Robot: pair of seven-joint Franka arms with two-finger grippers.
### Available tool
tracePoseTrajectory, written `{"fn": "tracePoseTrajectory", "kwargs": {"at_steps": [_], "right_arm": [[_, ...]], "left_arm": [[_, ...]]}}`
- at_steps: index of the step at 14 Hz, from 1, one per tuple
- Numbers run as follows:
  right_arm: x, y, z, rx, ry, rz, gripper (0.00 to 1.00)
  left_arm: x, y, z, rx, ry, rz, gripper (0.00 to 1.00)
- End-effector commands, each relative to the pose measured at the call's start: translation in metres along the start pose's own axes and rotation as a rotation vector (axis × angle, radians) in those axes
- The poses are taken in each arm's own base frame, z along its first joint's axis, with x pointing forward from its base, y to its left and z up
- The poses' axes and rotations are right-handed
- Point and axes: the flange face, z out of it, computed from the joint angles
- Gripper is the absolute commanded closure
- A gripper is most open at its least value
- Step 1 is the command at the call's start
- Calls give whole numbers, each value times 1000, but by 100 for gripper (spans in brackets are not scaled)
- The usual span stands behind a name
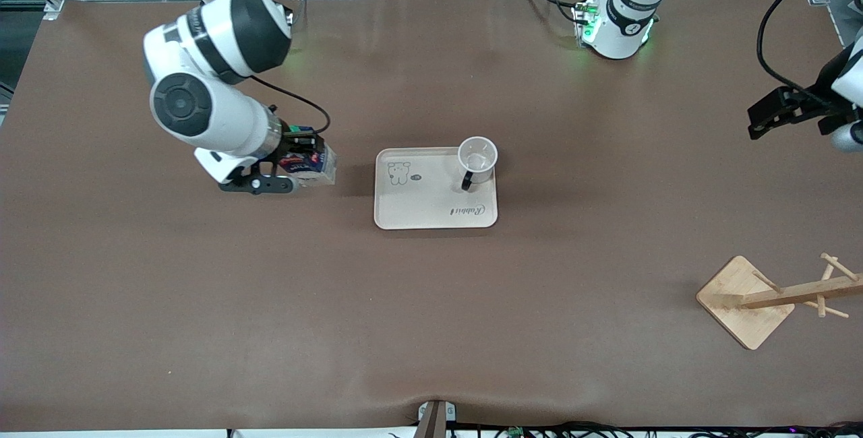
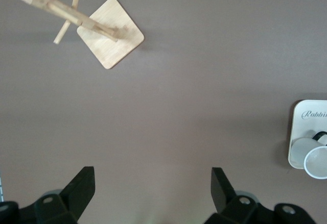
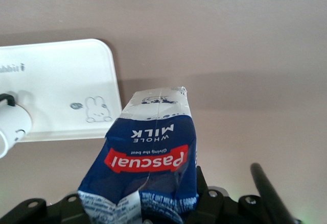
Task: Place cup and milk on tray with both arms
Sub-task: 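Carry the milk carton over the tray with the right gripper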
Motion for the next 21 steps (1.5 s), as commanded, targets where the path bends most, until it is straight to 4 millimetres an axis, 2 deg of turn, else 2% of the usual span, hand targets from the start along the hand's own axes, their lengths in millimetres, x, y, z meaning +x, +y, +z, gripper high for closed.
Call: {"fn": "tracePoseTrajectory", "kwargs": {"at_steps": [1, 2, 6, 10, 13, 17, 20, 21], "right_arm": [[-3, -42, 17, 22, 37, -21, 86], [-7, -61, 26, 25, 54, -48, 86], [-6, -105, 65, 40, 103, -17, 86], [-5, -132, 98, 44, 129, -48, 85], [-4, -151, 125, 51, 151, -70, 85], [-2, -153, 145, 37, 120, -25, 85], [-3, -153, 147, 33, 114, -3, 85], [-4, -152, 148, 26, 104, -1, 82]], "left_arm": [[-27, -2, -4, 0, -5, -2, 0], [-34, -6, -4, -1, -1, -7, 0], [-39, -11, -4, -36, -4, -18, 0], [-27, -8, -3, -38, 56, -11, 0], [-21, -5, 12, -38, 75, 5, 0], [-18, -8, 11, -40, 90, 0, 0], [-11, -6, 17, -44, 99, 2, 0], [-7, -5, 21, -43, 100, 4, 0]]}}
